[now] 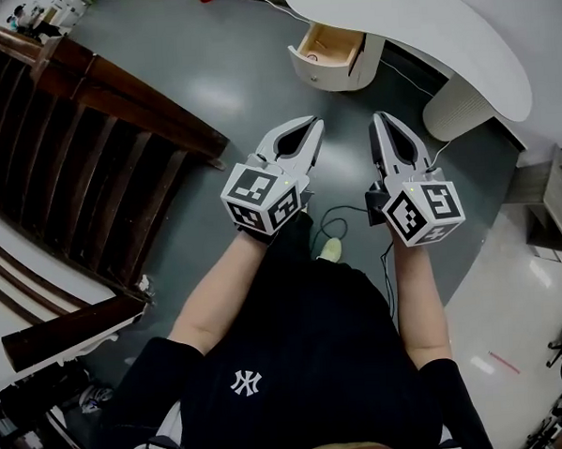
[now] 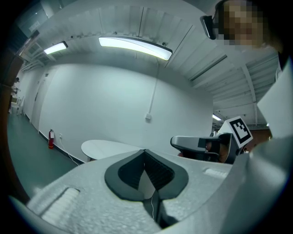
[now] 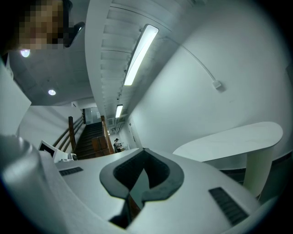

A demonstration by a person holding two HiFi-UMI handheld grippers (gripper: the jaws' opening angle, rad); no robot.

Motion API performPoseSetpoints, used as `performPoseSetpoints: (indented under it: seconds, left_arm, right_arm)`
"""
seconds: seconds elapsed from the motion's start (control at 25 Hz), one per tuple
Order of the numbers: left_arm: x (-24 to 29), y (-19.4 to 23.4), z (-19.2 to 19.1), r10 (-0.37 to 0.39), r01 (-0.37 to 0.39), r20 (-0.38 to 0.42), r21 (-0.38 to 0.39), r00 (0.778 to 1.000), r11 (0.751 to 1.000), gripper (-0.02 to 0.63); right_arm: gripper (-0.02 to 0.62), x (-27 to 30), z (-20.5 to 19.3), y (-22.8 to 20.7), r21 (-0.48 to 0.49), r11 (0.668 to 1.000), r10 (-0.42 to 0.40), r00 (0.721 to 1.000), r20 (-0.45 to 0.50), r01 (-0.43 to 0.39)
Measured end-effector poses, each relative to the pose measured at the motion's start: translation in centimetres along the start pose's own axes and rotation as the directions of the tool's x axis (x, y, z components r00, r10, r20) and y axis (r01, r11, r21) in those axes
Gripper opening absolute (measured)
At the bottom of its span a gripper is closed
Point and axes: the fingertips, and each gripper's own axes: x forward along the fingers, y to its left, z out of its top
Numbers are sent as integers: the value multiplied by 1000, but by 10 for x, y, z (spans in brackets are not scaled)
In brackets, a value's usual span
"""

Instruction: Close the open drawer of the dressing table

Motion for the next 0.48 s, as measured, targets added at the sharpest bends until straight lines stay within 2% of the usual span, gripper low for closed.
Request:
performPoseSetpoints:
  seconds: [0.24,0.48]
  left_arm:
    - [25,43,-7,4,-4,-4,-7,1000,1000,9]
    - [70,113,-21,20,-21,-25,-6,999,1000,9]
  right_arm:
    - [15,49,-13,-6,-15,1000,-3,999,-32,3]
    - [15,125,-27,-32,-27,1000,-17,998,-62,16]
